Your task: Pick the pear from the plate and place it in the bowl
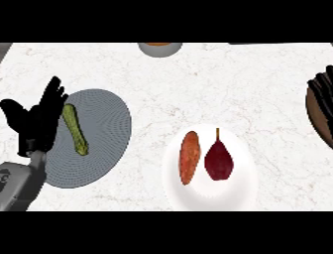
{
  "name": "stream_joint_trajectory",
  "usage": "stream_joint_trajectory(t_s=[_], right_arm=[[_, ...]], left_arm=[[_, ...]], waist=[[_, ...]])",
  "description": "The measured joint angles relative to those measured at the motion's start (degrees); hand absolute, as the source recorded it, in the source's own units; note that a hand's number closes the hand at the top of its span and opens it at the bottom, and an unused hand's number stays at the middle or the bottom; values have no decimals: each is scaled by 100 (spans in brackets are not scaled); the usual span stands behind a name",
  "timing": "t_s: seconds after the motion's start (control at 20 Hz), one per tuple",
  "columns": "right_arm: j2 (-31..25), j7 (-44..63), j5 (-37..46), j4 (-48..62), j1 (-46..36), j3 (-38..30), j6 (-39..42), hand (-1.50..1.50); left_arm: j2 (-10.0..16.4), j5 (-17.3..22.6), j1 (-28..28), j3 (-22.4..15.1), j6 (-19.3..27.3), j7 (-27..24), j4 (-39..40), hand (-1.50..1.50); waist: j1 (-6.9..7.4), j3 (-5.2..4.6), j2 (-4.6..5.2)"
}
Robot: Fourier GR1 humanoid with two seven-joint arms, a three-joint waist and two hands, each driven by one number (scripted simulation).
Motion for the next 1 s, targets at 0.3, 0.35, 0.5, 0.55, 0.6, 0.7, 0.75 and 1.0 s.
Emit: stream_joint_trajectory(t_s=[0.3,0.35,0.5,0.55,0.6,0.7,0.75,1.0], right_arm=[[814,808,520,-39,363,1041,-706,150],[538,873,950,20,375,1069,-820,150],[1037,896,1493,124,683,966,-1990,-150],[1368,764,1528,126,797,968,-2328,-150],[1651,587,1555,76,925,1027,-2641,-150],[2051,122,1606,-76,1202,1301,-3252,-150],[2189,-95,1651,-200,1337,1445,-3505,-150],[2447,-382,2321,-886,1906,1982,-4536,-150]], left_arm=[[-178,-319,-49,-293,-118,-314,-260,0],[-193,-331,-53,-335,-143,-323,-278,0],[-295,-362,61,-461,-174,-426,-358,0],[-324,-364,103,-492,-192,-470,-397,0],[-371,-384,120,-540,-176,-477,-432,0],[-401,-403,178,-585,-191,-506,-504,0],[-475,-454,240,-657,-149,-544,-542,0],[-529,-600,376,-736,-164,-472,-792,0]], waist=[[122,-85,-48],[93,-127,-61],[-11,-125,-85],[-16,-117,-89],[-28,-110,-95],[-12,-101,-99],[-2,-100,-100],[55,-102,-85]])
